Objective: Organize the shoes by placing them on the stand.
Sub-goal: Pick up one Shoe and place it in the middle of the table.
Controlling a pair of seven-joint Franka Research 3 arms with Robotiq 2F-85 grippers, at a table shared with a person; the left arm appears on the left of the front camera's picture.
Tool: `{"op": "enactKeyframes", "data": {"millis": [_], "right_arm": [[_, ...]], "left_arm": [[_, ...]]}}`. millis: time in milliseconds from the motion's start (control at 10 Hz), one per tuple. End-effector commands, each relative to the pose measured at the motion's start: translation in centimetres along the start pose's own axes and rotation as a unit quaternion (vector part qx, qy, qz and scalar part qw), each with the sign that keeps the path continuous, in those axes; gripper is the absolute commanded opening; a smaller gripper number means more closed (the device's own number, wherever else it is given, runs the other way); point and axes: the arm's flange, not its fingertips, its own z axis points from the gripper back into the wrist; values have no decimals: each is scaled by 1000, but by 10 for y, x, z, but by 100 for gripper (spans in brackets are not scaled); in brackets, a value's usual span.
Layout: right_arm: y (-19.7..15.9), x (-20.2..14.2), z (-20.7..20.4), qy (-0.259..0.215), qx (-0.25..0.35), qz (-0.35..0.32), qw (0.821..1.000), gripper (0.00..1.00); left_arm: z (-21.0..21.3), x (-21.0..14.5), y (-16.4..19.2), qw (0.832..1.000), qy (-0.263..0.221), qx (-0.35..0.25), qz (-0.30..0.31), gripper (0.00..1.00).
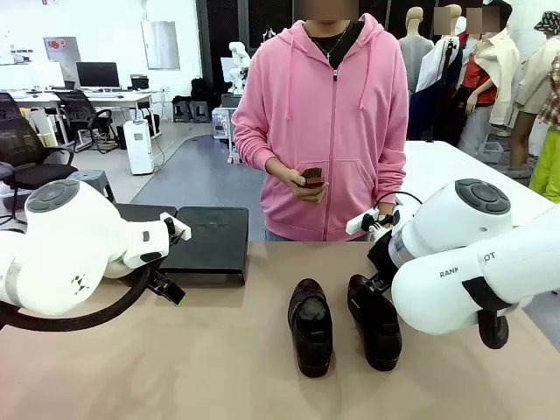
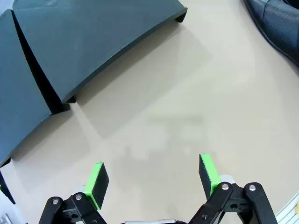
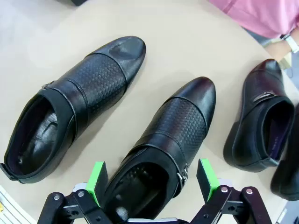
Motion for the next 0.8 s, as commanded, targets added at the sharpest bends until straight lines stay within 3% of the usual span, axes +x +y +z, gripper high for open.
{"op": "enactKeyframes", "data": {"millis": [0,700], "right_arm": [[0,0,0,0,0,0,1000,100],[0,0,0,0,0,0,1000,100]], "left_arm": [[0,0,0,1000,0,0,0,100],[0,0,0,1000,0,0,0,100]]}}
